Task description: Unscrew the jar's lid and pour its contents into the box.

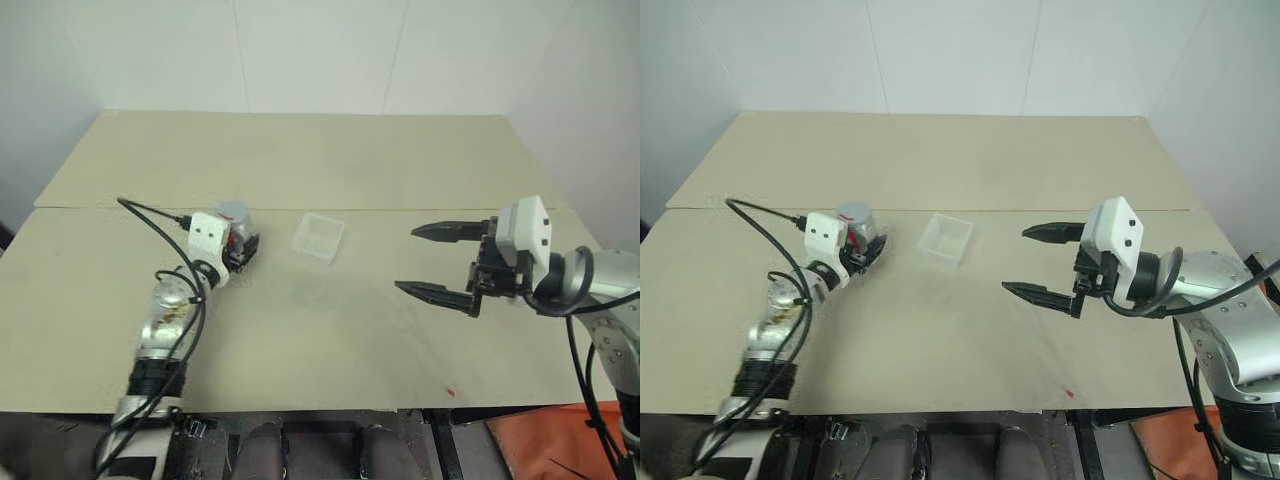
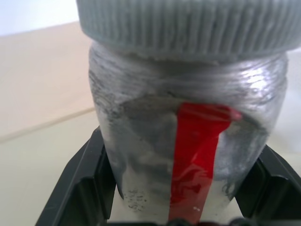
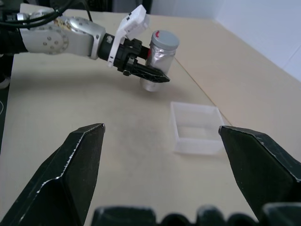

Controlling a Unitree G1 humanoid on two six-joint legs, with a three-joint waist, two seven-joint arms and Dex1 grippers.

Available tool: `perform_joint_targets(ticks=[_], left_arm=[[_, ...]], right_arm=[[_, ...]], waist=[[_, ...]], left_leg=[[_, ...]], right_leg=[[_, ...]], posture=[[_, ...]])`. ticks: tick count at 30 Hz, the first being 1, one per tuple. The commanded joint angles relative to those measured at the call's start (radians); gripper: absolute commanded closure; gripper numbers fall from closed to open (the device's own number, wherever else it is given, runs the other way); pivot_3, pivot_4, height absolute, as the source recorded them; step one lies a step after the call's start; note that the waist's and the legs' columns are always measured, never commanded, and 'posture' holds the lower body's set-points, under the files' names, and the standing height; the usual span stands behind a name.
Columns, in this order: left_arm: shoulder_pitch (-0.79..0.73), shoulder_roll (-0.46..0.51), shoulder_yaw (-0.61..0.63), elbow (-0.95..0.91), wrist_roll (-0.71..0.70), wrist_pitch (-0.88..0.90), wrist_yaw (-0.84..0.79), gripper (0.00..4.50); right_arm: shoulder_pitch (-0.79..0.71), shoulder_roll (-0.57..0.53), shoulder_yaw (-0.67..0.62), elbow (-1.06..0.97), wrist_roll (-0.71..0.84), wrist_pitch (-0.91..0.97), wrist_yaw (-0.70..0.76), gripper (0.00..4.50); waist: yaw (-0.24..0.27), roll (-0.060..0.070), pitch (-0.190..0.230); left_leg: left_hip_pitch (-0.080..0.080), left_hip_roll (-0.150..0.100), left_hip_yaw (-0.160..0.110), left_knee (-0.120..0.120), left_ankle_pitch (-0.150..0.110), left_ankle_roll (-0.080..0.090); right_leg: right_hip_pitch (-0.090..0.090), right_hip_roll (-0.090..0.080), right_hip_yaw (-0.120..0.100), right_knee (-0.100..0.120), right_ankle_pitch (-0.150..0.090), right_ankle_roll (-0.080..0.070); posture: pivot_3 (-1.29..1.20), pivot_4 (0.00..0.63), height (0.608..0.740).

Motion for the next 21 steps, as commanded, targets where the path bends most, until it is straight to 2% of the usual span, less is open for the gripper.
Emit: perform_joint_targets(ticks=[1,6,10,14,21], left_arm=[[-0.086,0.101,-0.016,-0.101,-0.151,0.079,-0.292,1.64],[-0.167,0.196,-0.049,-0.068,-0.254,0.138,-0.585,1.64],[-0.212,0.224,-0.091,-0.048,-0.273,0.152,-0.729,1.64],[-0.242,0.211,-0.102,-0.028,-0.263,0.147,-0.770,1.64],[-0.267,0.166,-0.110,-0.007,-0.246,0.130,-0.774,1.64]], right_arm=[[-0.096,0.052,0.033,0.001,0.015,0.017,-0.043,0.00],[-0.282,0.193,0.113,0.039,0.040,0.110,-0.150,0.00],[-0.428,0.323,0.182,0.083,0.018,0.190,-0.258,0.00],[-0.504,0.413,0.201,0.106,0.032,0.248,-0.320,0.00],[-0.526,0.464,0.243,0.092,0.033,0.299,-0.321,0.00]], waist=[[-0.001,0.000,0.000],[-0.004,0.001,0.000],[-0.007,0.001,0.001],[-0.002,0.001,0.001],[0.000,0.001,0.001]], left_leg=[[0.000,0.000,0.000,0.000,0.000,0.000],[0.000,0.000,0.001,-0.001,0.000,0.000],[-0.003,0.000,0.002,0.000,0.000,0.000],[-0.007,0.000,0.002,0.000,0.001,-0.001],[-0.017,0.000,0.002,0.003,0.001,-0.001]], right_leg=[[0.000,0.000,0.000,0.000,0.000,0.000],[0.000,0.001,0.000,-0.001,0.000,0.000],[-0.002,0.001,0.000,0.001,0.000,0.000],[-0.006,0.002,-0.001,0.003,0.000,0.000],[-0.017,0.001,0.000,0.009,0.000,0.000]], posture=[[0.00,0.150,0.740],[0.00,0.150,0.740],[0.00,0.150,0.740],[0.00,0.150,0.740],[0.00,0.150,0.740]])
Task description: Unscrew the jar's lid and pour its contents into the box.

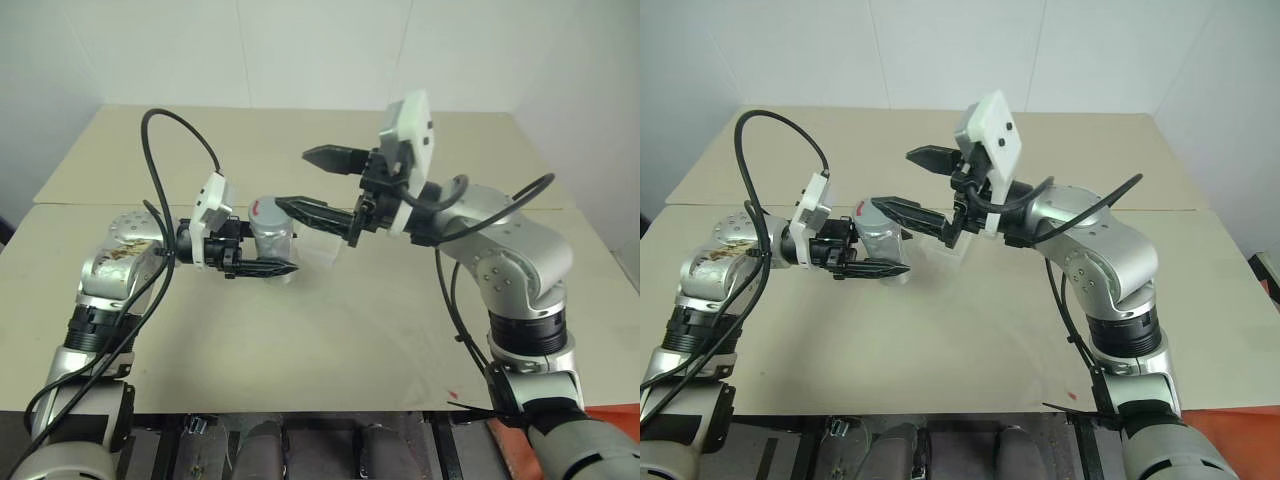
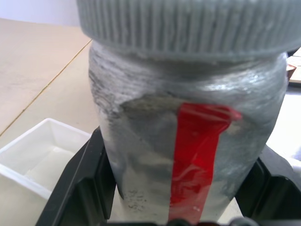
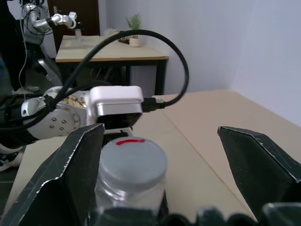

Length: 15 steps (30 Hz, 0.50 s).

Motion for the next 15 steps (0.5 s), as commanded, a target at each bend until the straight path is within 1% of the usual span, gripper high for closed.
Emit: perform_joint_targets(ticks=[1,8,13,15], left_arm=[[-0.035,-0.013,0.007,-0.012,-0.002,-0.027,-0.005,1.64],[-0.036,-0.025,0.006,-0.019,0.002,-0.042,-0.001,1.64],[-0.029,-0.022,0.008,-0.032,-0.002,-0.043,-0.001,1.64],[-0.029,-0.021,0.008,-0.032,0.001,-0.048,-0.002,1.64]], right_arm=[[-0.018,0.002,0.011,-0.033,0.010,0.019,0.006,0.00],[-0.027,0.005,0.054,-0.015,-0.018,0.054,0.001,0.00],[-0.037,0.009,0.058,0.001,-0.025,0.068,0.002,0.00],[-0.040,0.010,0.058,0.009,-0.025,0.067,0.007,0.40]], waist=[[-0.002,0.000,0.000],[-0.010,0.000,0.000],[-0.014,0.000,0.000],[-0.014,0.000,0.000]], left_leg=[[0.000,0.000,0.000,0.000,0.000,0.000],[0.001,0.000,0.000,0.000,0.000,0.000],[0.001,0.000,0.000,0.000,0.000,0.000],[0.001,0.000,0.000,0.000,0.000,0.000]], right_leg=[[0.000,0.000,0.000,0.001,0.000,0.000],[0.000,0.000,0.000,0.002,0.000,0.000],[-0.001,0.000,0.000,0.002,0.000,0.000],[-0.001,0.000,0.000,0.002,0.000,0.000]], posture=[[0.00,0.150,0.740],[0.00,0.150,0.740],[0.00,0.150,0.740],[0.00,0.150,0.740]])
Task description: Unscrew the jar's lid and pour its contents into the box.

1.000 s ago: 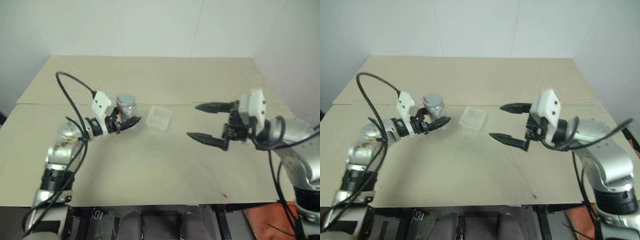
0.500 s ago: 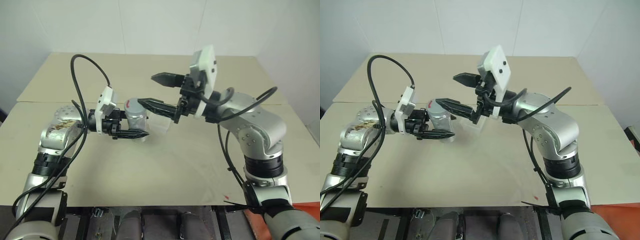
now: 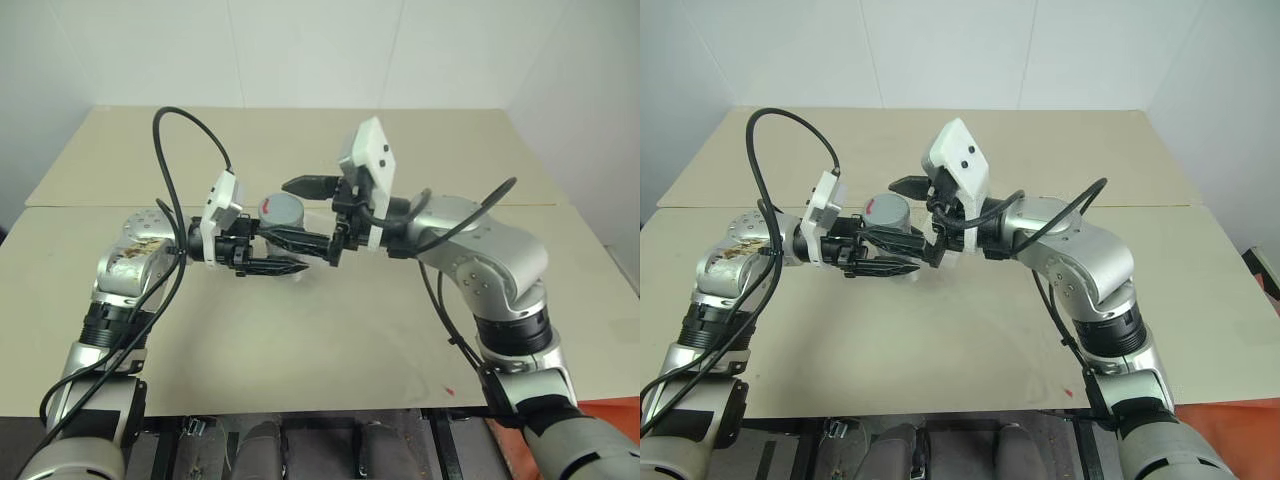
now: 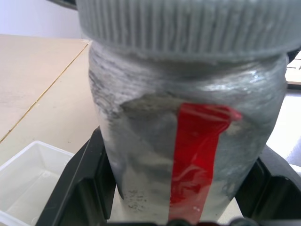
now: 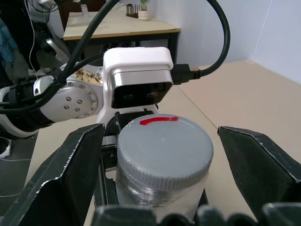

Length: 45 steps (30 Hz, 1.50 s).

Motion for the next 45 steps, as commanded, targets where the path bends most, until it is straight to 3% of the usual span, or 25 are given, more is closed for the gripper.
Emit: perform_joint_targets(ticks=[1,4,5,13,20,28,36,41,45], left_arm=[[-0.016,0.006,0.012,-0.035,0.000,-0.024,-0.003,1.64],[-0.012,0.009,0.011,-0.040,0.000,-0.029,-0.004,1.64],[-0.010,0.010,0.011,-0.043,0.000,-0.030,-0.003,1.64],[0.019,-0.014,0.048,-0.074,-0.033,-0.100,-0.014,1.64],[0.028,-0.005,0.051,-0.132,-0.105,-0.067,-0.109,1.64],[0.025,0.003,0.028,-0.195,-0.146,-0.031,-0.168,1.64],[0.037,0.024,0.022,-0.219,-0.160,-0.012,-0.183,1.64],[0.052,0.041,0.031,-0.210,-0.156,-0.012,-0.176,1.64],[0.075,0.060,0.060,-0.185,-0.143,-0.015,-0.148,1.64]], right_arm=[[-0.030,0.005,-0.012,-0.008,-0.003,-0.001,0.007,0.65],[-0.031,0.007,-0.015,0.001,-0.002,-0.003,0.018,1.62],[-0.032,0.007,-0.016,0.004,0.000,-0.002,0.023,1.69],[-0.020,-0.030,-0.019,0.023,0.035,-0.035,0.175,1.69],[-0.036,-0.095,-0.012,0.155,0.082,-0.152,0.540,1.69],[-0.145,-0.063,0.047,0.378,0.080,-0.249,0.906,1.69],[-0.210,0.003,0.083,0.539,0.038,-0.346,0.975,1.69],[-0.200,0.019,0.044,0.545,0.016,-0.361,0.927,0.15],[-0.157,0.010,-0.020,0.489,-0.004,-0.378,0.799,0.07]], waist=[[0.000,0.000,0.000],[-0.001,0.000,0.000],[-0.002,0.000,0.000],[-0.001,0.000,0.000],[-0.001,0.000,0.000],[-0.003,0.000,0.000],[-0.008,0.001,0.000],[-0.007,0.001,0.001],[-0.008,0.001,0.001]], left_leg=[[0.000,0.000,0.000,0.000,0.000,0.000],[0.000,0.000,0.000,0.000,0.000,0.000],[0.000,0.000,0.000,0.000,0.000,0.000],[0.000,0.000,0.000,0.000,0.000,0.000],[0.000,0.000,0.000,0.000,0.000,0.000],[0.001,0.000,0.000,0.000,0.000,0.000],[0.001,0.000,0.000,0.000,0.000,0.000],[0.001,0.000,0.000,0.000,0.001,-0.001],[0.001,0.000,0.000,0.000,0.001,-0.001]], right_leg=[[0.000,0.000,0.000,0.000,0.000,0.000],[0.000,0.000,0.000,0.000,0.000,0.000],[0.000,0.000,0.000,0.000,0.000,0.000],[0.000,0.000,0.000,0.000,0.000,0.000],[0.000,0.000,0.000,0.000,0.000,0.000],[0.001,0.001,0.000,0.000,0.000,0.000],[0.000,0.001,0.000,0.001,0.000,0.000],[0.000,0.000,0.000,0.001,0.000,0.000],[0.000,0.000,0.000,0.001,0.000,0.000]], posture=[[0.00,0.150,0.740],[0.00,0.150,0.740],[0.00,0.150,0.740],[0.00,0.150,0.740],[0.00,0.150,0.740],[0.00,0.150,0.740],[0.00,0.150,0.740],[0.00,0.150,0.740],[0.00,0.150,0.740]])
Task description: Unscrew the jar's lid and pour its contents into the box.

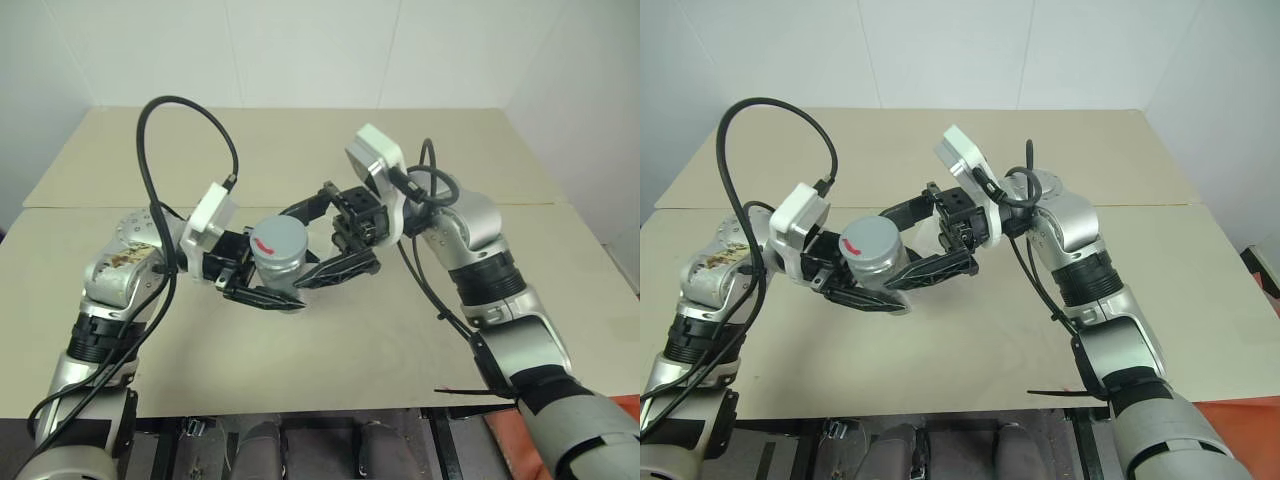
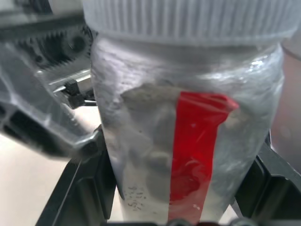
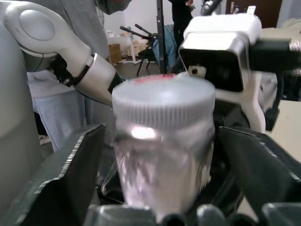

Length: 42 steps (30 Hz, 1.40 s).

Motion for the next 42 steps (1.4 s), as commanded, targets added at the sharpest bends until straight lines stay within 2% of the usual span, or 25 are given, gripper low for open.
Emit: perform_joint_targets(ticks=[1,7,9,12,16,21,29,42], left_arm=[[0.022,0.024,0.049,0.013,-0.001,-0.007,0.032,1.64],[0.087,0.041,0.105,0.050,0.042,-0.019,0.155,1.64],[0.101,0.035,0.108,0.050,0.073,-0.020,0.224,1.64],[0.112,0.006,0.101,0.043,0.119,-0.038,0.323,1.64],[0.095,-0.053,0.091,0.035,0.163,-0.030,0.456,1.64],[0.080,-0.084,0.075,0.026,0.174,-0.023,0.505,1.64],[0.069,-0.082,0.060,0.017,0.171,-0.009,0.513,1.64],[0.070,-0.071,0.058,0.008,0.173,-0.008,0.518,1.64]], right_arm=[[0.034,-0.015,-0.094,-0.088,-0.015,-0.030,-0.113,0.07],[0.166,-0.061,-0.195,-0.293,-0.044,0.006,-0.359,0.07],[0.210,-0.077,-0.214,-0.370,-0.031,0.042,-0.427,0.07],[0.253,-0.066,-0.234,-0.494,-0.023,0.145,-0.608,0.07],[0.268,-0.015,-0.178,-0.631,-0.077,0.279,-0.847,0.07],[0.238,0.064,-0.126,-0.700,-0.103,0.384,-1.025,0.07],[0.207,0.127,-0.043,-0.690,-0.188,0.412,-1.153,0.07],[0.191,0.174,-0.010,-0.647,-0.230,0.437,-1.177,0.07]], waist=[[0.001,0.000,0.000],[0.001,0.000,0.000],[0.002,0.000,0.000],[0.003,0.000,0.000],[-0.001,0.000,0.000],[-0.001,0.000,0.000],[-0.001,0.000,0.000],[-0.002,0.000,0.000]], left_leg=[[0.000,0.000,0.000,0.000,0.000,0.000],[0.000,0.000,0.000,-0.001,0.001,-0.001],[0.000,0.000,0.000,-0.001,0.001,-0.001],[0.000,0.000,0.000,0.000,0.001,-0.001],[0.000,0.000,0.000,-0.001,0.001,-0.002],[0.000,0.000,0.000,-0.001,0.001,-0.002],[0.000,0.000,0.000,-0.001,0.001,-0.002],[0.000,0.000,0.000,-0.001,0.001,-0.002]], right_leg=[[0.000,0.000,0.000,0.000,0.000,0.000],[0.000,0.000,0.000,0.000,0.000,0.000],[0.000,0.000,0.000,0.000,0.000,0.000],[0.000,0.000,0.000,0.000,0.000,0.000],[-0.001,0.000,0.000,0.002,0.000,0.000],[-0.001,0.000,0.000,0.001,0.000,0.000],[-0.001,0.000,0.000,0.001,0.000,0.000],[-0.001,0.000,0.000,0.001,0.000,0.000]], posture=[[0.00,0.150,0.740],[0.00,0.150,0.740],[0.00,0.150,0.740],[0.00,0.150,0.740],[0.00,0.150,0.740],[0.00,0.150,0.740],[0.00,0.150,0.740],[0.00,0.150,0.740]])
